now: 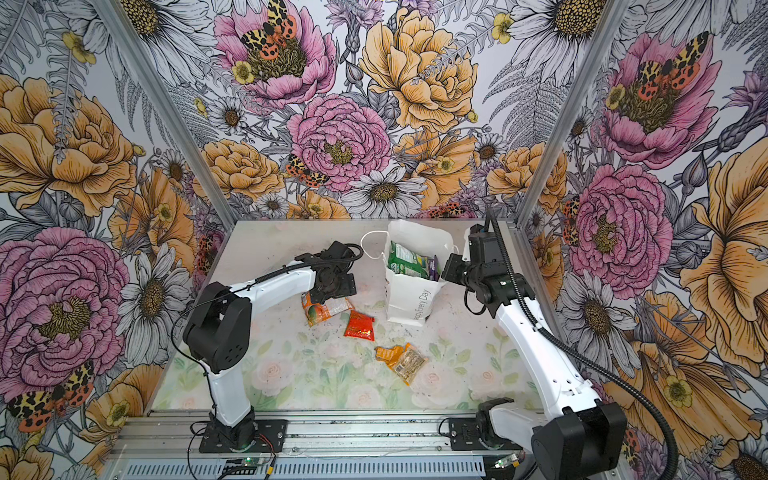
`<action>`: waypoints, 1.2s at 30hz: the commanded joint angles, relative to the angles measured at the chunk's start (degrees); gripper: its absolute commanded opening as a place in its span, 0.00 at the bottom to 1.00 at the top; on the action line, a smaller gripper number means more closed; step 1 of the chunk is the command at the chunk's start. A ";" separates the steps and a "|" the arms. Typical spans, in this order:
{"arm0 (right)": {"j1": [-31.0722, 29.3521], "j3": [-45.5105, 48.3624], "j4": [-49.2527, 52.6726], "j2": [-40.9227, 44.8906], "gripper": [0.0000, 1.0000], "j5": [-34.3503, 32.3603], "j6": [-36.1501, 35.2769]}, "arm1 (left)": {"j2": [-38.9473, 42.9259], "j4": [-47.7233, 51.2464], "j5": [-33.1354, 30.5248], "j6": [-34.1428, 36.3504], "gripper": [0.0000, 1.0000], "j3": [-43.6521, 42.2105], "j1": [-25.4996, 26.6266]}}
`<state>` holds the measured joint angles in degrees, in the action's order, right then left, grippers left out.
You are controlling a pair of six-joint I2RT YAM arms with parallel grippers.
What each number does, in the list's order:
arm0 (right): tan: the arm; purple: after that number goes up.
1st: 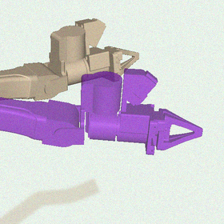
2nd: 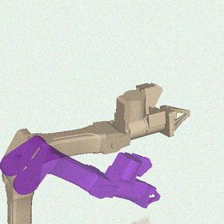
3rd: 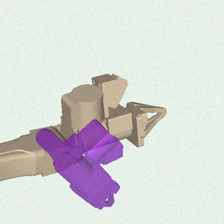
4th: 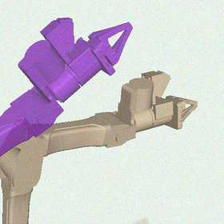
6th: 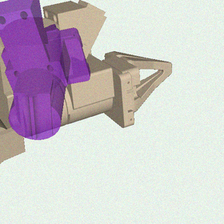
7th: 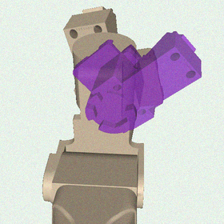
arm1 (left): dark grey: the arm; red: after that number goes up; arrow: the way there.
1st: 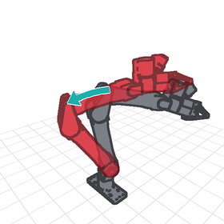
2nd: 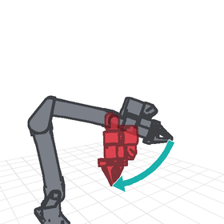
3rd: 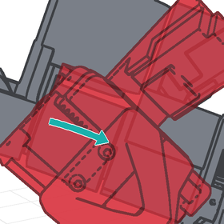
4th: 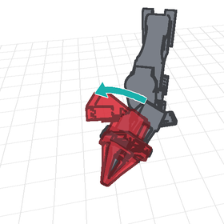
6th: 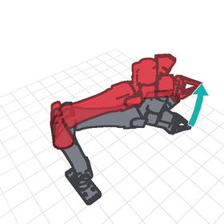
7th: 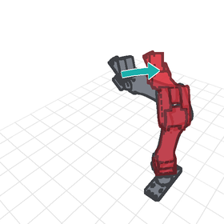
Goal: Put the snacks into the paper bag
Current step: 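Lower the left gripper and pinch the edge of the orange Fox's Fruits pack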
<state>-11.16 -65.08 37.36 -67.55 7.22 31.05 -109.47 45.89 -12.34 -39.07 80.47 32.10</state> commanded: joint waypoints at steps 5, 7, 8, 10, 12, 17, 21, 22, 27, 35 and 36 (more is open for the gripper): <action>0.15 0.30 -0.10 0.60 0.00 -0.35 -0.01 | 0.83 1.65 -4.45 0.56 0.91 -5.05 -0.11; 0.19 0.30 -0.14 0.36 0.00 -0.32 0.01 | 2.54 1.60 -5.35 0.71 0.91 -7.60 0.00; 0.25 0.30 -0.12 0.19 0.00 -0.28 -0.02 | 3.50 1.62 -5.70 0.81 0.91 -9.06 -0.02; 0.18 0.30 -0.12 -0.09 0.00 -0.20 -0.03 | 5.59 1.66 -6.67 1.09 0.91 -11.78 -0.01; 0.15 0.30 -0.23 -0.33 0.00 -0.12 0.11 | 8.25 2.51 -8.22 1.18 0.91 -14.06 -0.10; 0.12 0.30 -0.55 -0.69 0.00 0.03 0.28 | 12.13 7.48 -14.92 1.54 0.91 -14.58 1.21; 0.17 0.30 -0.80 -0.85 0.00 0.17 0.51 | 12.12 11.37 -18.95 1.44 0.91 -10.05 3.61; 0.13 0.35 -0.80 -0.84 0.00 0.16 0.54 | 11.48 11.64 -19.04 1.64 0.91 -8.80 4.29; 0.12 0.85 -0.80 0.24 0.00 -0.18 0.43 | 6.01 11.59 -14.32 3.37 0.87 -3.33 5.95; 0.22 1.94 -0.81 0.87 0.00 -0.10 0.13 | -1.47 11.50 -13.67 3.35 0.77 0.63 6.57; 0.22 1.89 -0.80 0.90 0.00 -0.12 0.15 | -2.05 11.50 -13.63 3.31 0.76 0.78 6.57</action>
<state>-11.16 -64.34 36.29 -67.48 7.31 31.05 -111.00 56.82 -26.63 -36.01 79.61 38.63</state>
